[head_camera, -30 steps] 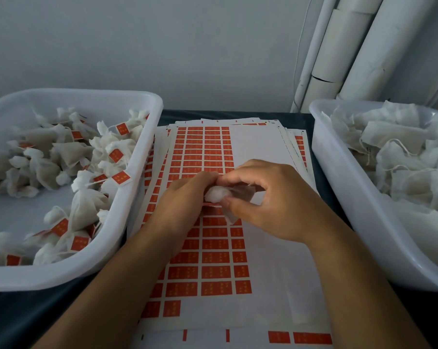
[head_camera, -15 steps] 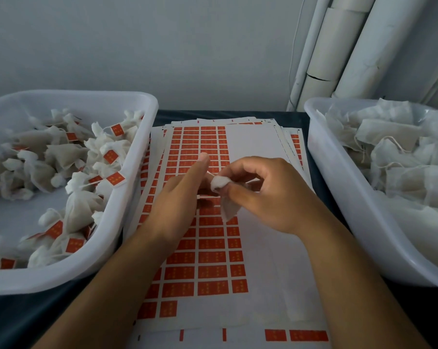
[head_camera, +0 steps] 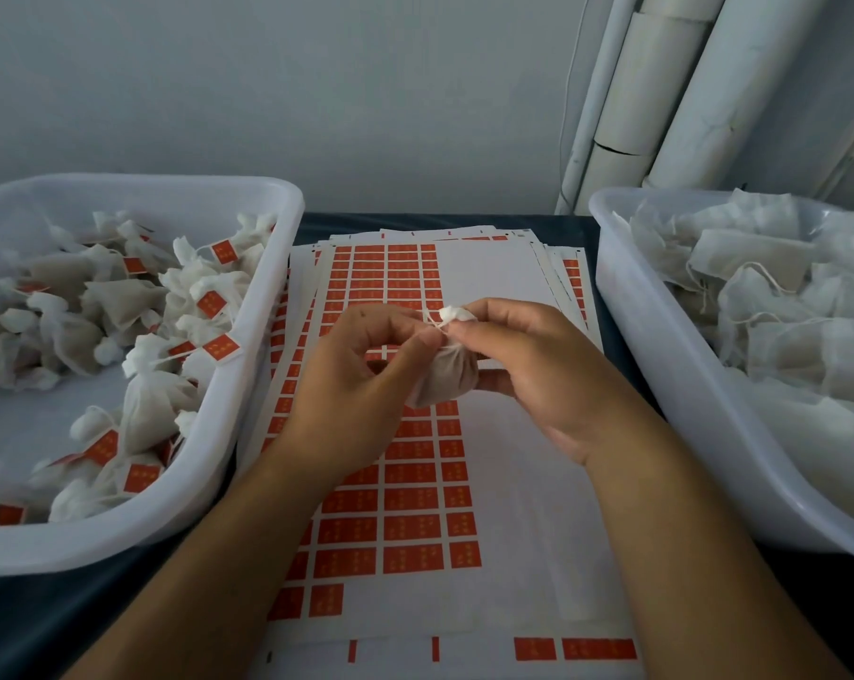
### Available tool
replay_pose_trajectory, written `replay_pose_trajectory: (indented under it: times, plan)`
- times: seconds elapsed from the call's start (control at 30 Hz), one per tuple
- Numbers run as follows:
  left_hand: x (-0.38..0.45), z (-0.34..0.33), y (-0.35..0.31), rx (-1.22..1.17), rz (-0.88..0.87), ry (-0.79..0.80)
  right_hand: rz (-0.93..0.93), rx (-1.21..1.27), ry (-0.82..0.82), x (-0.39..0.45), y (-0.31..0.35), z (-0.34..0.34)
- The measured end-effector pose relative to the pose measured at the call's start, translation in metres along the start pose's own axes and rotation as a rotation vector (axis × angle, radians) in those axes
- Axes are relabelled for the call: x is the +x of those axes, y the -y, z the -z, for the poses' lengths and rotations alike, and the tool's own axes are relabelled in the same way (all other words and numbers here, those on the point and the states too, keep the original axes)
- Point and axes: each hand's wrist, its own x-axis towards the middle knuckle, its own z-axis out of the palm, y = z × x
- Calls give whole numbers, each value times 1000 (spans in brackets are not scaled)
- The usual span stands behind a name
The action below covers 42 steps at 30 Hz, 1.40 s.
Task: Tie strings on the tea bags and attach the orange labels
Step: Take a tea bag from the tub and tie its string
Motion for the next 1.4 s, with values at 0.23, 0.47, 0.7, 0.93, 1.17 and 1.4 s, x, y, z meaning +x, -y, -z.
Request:
replay_pose_trajectory:
  times: [0.23,0.47,0.7,0.93,1.17,1.4]
  plan:
    - [-4,-9,-3,192,-61,-145,-103,381,133,0,-2,0]
    - [-7,-11,0,396,-163,-266,-176,369,163,1,-2,-1]
    - [-5,-5,1,482,-309,-304,-233,365,112,2,-3,-1]
    - [-1,0,12,559,-496,-276,-257,351,86,3,-4,0]
    - [2,0,16,573,-523,-266,-268,304,87,4,-5,1]
    - [2,-4,18,604,-362,-162,-253,242,56,3,-3,-3]
